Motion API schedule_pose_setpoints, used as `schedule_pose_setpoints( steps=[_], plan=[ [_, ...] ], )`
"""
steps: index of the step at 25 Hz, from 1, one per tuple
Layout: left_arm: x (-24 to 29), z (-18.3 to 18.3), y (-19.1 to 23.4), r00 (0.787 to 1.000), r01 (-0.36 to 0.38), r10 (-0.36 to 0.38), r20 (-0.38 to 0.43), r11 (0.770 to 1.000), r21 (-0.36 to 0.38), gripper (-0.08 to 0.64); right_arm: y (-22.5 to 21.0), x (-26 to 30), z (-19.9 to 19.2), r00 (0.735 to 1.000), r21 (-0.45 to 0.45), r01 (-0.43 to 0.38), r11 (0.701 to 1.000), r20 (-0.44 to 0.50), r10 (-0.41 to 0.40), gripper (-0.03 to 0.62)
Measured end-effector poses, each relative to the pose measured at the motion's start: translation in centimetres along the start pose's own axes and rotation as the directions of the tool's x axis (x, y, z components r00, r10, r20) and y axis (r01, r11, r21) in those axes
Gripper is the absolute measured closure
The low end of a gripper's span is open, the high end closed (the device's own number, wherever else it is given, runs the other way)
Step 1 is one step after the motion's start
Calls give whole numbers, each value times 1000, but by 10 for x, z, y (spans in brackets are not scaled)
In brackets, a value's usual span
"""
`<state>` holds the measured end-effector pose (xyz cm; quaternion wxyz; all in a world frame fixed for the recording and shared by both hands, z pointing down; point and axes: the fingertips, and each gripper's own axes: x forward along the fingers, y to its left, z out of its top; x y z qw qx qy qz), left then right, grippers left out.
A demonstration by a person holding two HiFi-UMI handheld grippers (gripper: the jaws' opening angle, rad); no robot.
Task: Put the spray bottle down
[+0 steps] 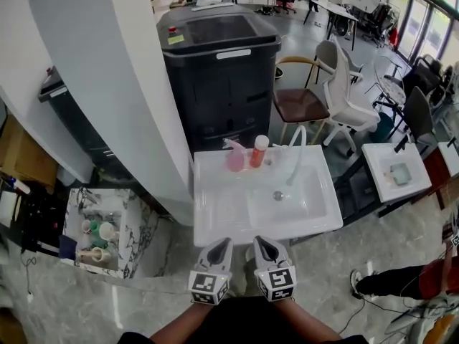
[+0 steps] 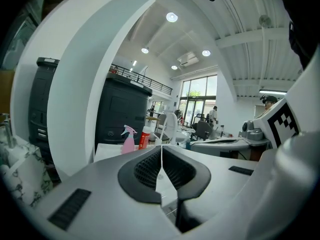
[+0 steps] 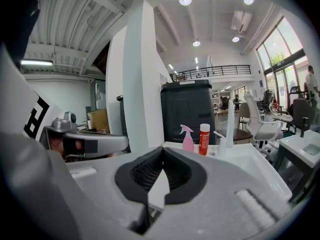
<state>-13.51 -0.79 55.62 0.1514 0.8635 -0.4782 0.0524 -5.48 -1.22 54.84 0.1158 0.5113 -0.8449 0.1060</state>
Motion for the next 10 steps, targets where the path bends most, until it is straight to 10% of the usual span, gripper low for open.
schedule_pose_setpoints(
  steps=[10],
  plan=[
    [8,3,14,1000,-8,8,3,1000,-11,535,4,15,5,1000,-16,-20,1000,-3,20,595]
  ],
)
